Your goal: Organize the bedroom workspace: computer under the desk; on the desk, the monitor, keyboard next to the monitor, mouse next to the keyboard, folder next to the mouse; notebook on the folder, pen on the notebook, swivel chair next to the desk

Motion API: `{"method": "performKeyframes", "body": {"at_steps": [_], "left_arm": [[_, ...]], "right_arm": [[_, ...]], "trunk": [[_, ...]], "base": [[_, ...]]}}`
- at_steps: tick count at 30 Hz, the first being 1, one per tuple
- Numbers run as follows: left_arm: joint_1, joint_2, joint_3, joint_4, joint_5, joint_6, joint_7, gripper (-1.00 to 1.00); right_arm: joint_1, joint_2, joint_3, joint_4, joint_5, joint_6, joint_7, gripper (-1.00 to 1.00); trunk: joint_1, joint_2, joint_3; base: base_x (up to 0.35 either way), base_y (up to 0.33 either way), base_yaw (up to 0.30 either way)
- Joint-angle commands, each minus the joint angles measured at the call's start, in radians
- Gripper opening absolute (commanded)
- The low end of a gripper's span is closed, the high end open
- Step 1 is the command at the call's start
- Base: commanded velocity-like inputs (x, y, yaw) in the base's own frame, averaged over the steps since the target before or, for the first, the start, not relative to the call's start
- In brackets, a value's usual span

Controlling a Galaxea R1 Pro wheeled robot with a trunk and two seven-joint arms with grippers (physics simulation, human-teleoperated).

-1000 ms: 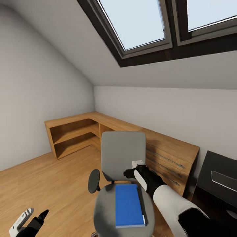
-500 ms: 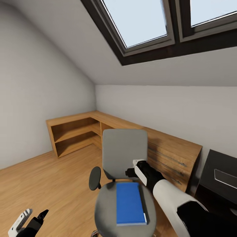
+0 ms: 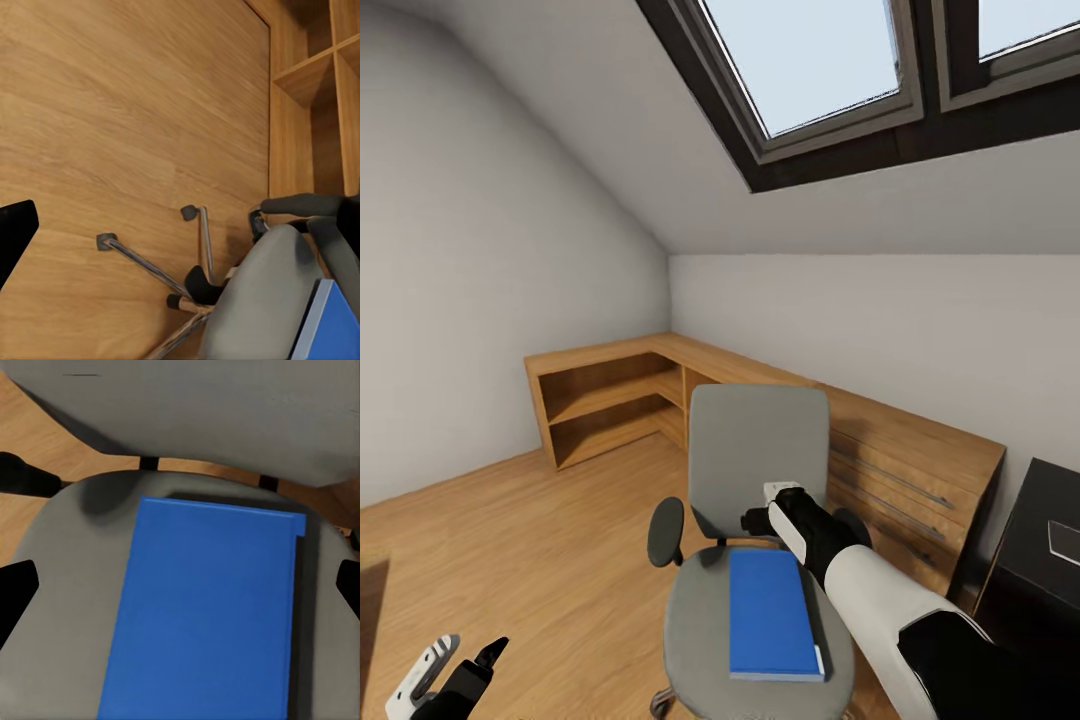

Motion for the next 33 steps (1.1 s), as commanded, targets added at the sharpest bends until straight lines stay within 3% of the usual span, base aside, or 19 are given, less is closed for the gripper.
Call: {"method": "performKeyframes", "body": {"at_steps": [1,13,16,33], "left_arm": [[0.0,-0.001,0.001,-0.002,0.011,0.004,0.008,1.0],[0.0,-0.001,-0.002,-0.002,0.013,0.004,0.008,1.0],[0.0,0.0,-0.007,-0.002,0.014,0.004,0.006,1.0],[0.0,-0.01,-0.008,-0.004,0.016,0.001,0.006,1.0]], "right_arm": [[-0.001,0.0,0.006,0.0,-0.011,0.001,-0.009,1.0],[-0.001,0.0,0.007,-0.003,-0.011,-0.001,-0.005,1.0],[0.003,0.0,0.007,-0.05,-0.009,-0.01,0.0,1.0],[-0.005,0.0,0.006,-0.071,-0.011,-0.003,-0.01,1.0]], "trunk": [[0.004,-0.008,-0.004],[0.05,-0.092,-0.042],[0.061,-0.113,-0.053],[0.127,-0.232,-0.131]], "base": [[0.0,0.0,0.01],[0.0,0.0,0.002],[0.0,0.0,0.0],[0.0,0.0,0.0]]}}
